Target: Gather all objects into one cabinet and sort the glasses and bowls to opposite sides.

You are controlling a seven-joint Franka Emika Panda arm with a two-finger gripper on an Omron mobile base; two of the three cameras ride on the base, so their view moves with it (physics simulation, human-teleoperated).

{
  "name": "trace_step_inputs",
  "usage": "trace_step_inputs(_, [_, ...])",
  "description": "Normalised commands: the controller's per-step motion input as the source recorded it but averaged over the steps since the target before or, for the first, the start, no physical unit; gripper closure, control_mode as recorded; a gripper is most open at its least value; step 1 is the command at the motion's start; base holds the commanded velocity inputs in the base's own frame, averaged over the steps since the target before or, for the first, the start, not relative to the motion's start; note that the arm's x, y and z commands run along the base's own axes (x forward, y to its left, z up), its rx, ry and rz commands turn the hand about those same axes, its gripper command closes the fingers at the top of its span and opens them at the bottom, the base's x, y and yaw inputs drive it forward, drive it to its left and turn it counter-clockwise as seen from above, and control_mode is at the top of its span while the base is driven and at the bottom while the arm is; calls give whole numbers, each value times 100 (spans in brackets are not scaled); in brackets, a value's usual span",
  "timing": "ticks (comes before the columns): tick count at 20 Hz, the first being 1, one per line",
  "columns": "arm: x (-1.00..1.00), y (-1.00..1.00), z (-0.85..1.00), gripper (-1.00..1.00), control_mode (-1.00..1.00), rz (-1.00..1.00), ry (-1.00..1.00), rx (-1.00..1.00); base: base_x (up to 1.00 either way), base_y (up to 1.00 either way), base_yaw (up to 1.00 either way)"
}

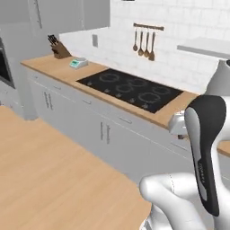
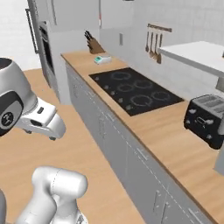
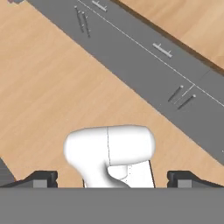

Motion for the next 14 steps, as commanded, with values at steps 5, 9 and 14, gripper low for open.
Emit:
trace_step_inputs(5, [0,0,0,-100,100,0,0,0,28,28,74])
trace_step_inputs(9, [0,0,0,-100,100,0,0,0,94,13,58])
trace_step_inputs(14, [0,0,0,-100,100,0,0,0,100,18,38])
